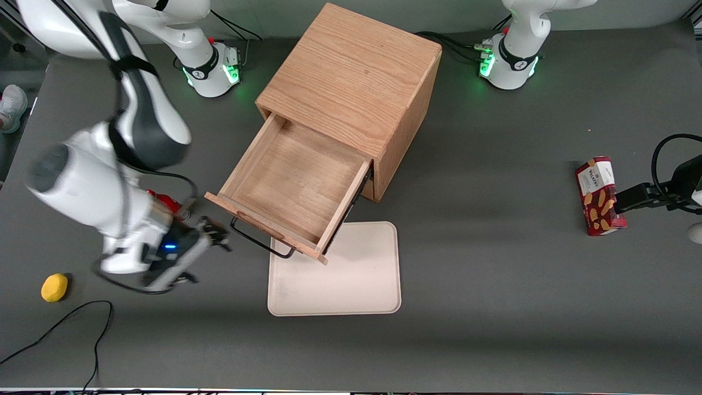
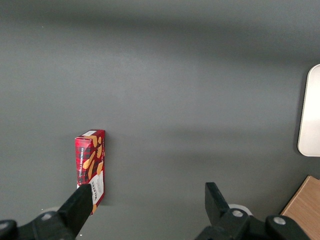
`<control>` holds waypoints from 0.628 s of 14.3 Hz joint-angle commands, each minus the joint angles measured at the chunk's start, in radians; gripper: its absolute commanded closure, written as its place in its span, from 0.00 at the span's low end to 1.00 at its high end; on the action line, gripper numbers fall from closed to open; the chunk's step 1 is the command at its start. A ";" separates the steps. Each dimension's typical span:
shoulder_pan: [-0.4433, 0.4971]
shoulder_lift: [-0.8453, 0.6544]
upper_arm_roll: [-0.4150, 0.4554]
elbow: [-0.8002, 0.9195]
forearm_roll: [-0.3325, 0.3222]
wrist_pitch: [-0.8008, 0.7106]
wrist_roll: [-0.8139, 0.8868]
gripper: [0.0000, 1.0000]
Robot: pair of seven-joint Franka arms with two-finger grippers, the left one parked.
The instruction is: Open upper drawer
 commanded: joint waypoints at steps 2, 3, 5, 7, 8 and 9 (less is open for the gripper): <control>-0.005 -0.187 -0.098 -0.029 0.107 -0.221 0.126 0.00; -0.005 -0.228 -0.122 -0.035 0.113 -0.300 0.217 0.00; -0.026 -0.317 -0.130 -0.073 0.098 -0.440 0.434 0.00; -0.040 -0.385 -0.130 -0.127 0.058 -0.541 0.600 0.00; -0.043 -0.411 -0.132 -0.144 0.028 -0.581 0.643 0.00; -0.052 -0.425 -0.132 -0.147 -0.021 -0.612 0.662 0.00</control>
